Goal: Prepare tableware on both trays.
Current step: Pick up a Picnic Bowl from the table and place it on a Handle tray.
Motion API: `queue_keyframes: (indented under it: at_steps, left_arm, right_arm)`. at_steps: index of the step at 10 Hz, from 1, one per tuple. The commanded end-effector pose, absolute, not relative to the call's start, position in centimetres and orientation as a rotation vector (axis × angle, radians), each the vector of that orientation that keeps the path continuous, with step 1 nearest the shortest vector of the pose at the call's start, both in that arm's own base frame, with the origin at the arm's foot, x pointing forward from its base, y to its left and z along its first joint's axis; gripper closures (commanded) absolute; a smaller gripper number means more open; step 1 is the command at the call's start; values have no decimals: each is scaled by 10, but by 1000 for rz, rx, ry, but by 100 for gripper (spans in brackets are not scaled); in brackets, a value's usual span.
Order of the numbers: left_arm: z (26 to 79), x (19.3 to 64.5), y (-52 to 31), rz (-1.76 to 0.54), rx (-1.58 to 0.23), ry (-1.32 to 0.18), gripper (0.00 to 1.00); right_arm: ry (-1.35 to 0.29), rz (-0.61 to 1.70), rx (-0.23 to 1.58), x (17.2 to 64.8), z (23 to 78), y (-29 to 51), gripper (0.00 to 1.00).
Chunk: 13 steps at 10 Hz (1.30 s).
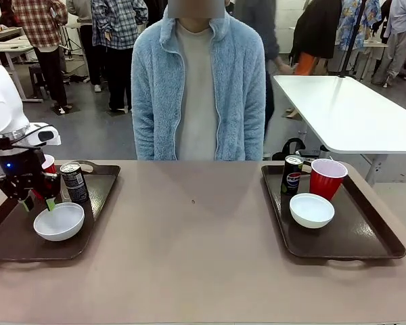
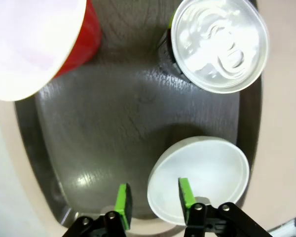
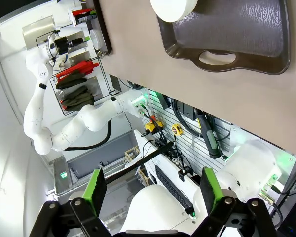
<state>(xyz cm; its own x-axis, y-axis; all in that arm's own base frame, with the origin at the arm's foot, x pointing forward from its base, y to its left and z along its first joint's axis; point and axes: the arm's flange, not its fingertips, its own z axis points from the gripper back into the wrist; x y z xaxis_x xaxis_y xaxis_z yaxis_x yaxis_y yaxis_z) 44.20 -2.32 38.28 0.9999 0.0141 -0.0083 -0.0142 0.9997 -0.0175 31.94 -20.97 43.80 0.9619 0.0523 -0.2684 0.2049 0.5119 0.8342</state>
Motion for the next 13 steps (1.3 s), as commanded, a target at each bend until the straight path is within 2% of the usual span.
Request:
queue_keyframes:
  at_steps: [1, 2, 4, 6, 8, 9, 12, 13]
  left_arm:
    - [400, 446, -28, 15, 3, 4, 0]
    - [410, 449, -31, 11, 8, 0, 36]
    - [433, 451, -37, -1, 20, -27, 16]
    - [454, 451, -42, -3, 45, -63, 0]
    - [459, 456, -49, 63, 107, -73, 0]
    - [455, 453, -41, -17, 23, -69, 0]
    - [458, 454, -44, 0, 48, -77, 0]
    - [464, 453, -45, -92, -80, -63, 0]
  right_arm:
    - [273, -88, 1040, 319, 439, -209, 0]
    - [273, -88, 1040, 319, 439, -209, 0]
    - [273, -88, 1040, 319, 439, -209, 0]
    - [273, -88, 1040, 319, 439, -209, 0]
    - [273, -88, 1040, 319, 439, -209, 0]
    - [273, -88, 1040, 319, 439, -209, 0]
    - [273, -88, 1040, 319, 439, -209, 0]
    - [273, -88, 1040, 319, 439, -209, 0]
